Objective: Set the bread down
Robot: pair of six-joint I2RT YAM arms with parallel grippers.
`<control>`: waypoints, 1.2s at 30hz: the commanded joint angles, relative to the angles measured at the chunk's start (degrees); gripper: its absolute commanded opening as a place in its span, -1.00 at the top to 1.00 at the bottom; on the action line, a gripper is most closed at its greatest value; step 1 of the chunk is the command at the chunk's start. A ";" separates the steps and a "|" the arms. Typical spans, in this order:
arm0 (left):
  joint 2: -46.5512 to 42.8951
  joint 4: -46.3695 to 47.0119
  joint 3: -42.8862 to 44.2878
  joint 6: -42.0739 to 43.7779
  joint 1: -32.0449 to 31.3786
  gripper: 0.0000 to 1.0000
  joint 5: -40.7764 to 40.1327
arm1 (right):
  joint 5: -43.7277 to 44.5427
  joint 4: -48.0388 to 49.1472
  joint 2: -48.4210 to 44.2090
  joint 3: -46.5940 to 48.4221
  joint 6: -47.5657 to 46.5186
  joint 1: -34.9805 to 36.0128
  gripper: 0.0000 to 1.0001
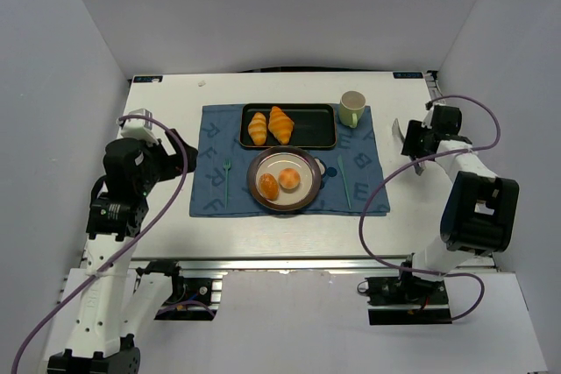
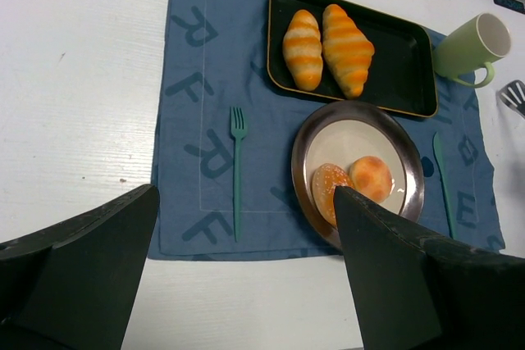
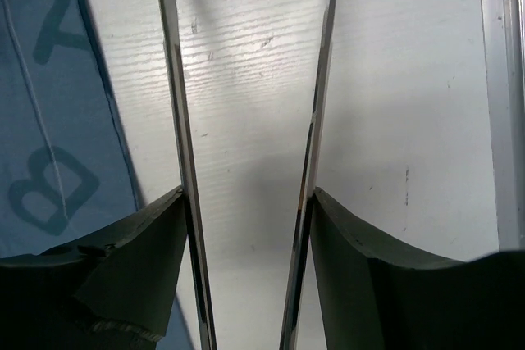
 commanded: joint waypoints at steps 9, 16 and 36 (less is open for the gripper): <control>1.40 1.78 1.41 -0.40 -0.17 -0.96 1.63 | -1.97 9.83 3.17 -4.89 -4.33 -0.71 -0.77; 1.31 0.90 2.29 -0.22 -0.17 -0.96 1.11 | 0.40 7.46 2.66 -3.66 -3.28 -0.63 -0.79; -0.62 0.11 1.32 -1.54 -0.17 -0.96 -0.30 | -23.14 -14.60 -44.20 -4.54 12.02 4.21 -0.79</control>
